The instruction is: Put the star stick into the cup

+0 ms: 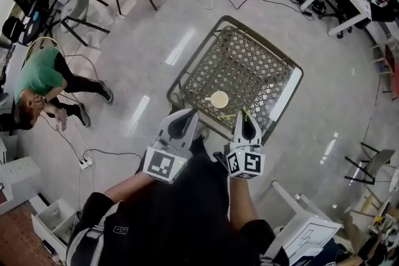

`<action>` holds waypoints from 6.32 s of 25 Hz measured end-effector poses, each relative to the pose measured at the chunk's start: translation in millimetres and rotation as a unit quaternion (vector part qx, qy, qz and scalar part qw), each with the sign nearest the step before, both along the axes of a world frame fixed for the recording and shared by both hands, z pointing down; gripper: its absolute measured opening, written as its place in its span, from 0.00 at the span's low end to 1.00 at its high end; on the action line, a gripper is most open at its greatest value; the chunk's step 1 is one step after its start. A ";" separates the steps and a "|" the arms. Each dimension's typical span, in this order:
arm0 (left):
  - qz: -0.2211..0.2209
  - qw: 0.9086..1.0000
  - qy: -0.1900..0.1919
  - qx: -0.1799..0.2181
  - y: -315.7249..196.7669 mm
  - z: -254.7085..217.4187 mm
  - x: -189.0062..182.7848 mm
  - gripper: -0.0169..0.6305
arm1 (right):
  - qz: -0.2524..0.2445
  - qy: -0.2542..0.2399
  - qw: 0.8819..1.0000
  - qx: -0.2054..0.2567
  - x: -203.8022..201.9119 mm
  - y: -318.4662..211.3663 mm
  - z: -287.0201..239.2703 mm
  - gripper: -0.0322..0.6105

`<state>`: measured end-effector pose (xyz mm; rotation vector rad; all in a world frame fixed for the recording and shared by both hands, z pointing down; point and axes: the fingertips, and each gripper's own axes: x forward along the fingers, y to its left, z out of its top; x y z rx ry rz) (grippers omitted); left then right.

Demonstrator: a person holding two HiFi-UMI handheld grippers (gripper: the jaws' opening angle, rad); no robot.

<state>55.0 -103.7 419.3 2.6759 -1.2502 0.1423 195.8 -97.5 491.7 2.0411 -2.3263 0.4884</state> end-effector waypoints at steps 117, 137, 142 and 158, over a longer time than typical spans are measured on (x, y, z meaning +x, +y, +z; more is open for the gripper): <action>0.038 0.999 0.000 -0.035 -151.6 30.0 -7.8 0.05 | 0.017 0.014 0.968 -0.248 15.8 -157.4 256.0 0.14; 0.045 0.999 0.015 -0.005 -123.6 3.9 2.3 0.05 | 0.028 0.003 0.977 -0.211 20.1 -126.9 213.3 0.18; 0.038 0.999 0.017 -0.002 -106.7 -0.6 8.7 0.05 | 0.020 -0.005 0.980 -0.199 21.8 -113.8 199.1 0.18; 0.002 1.000 0.005 0.002 -22.5 -8.3 20.6 0.05 | 0.002 -0.039 0.988 -0.151 27.4 -47.8 140.5 0.09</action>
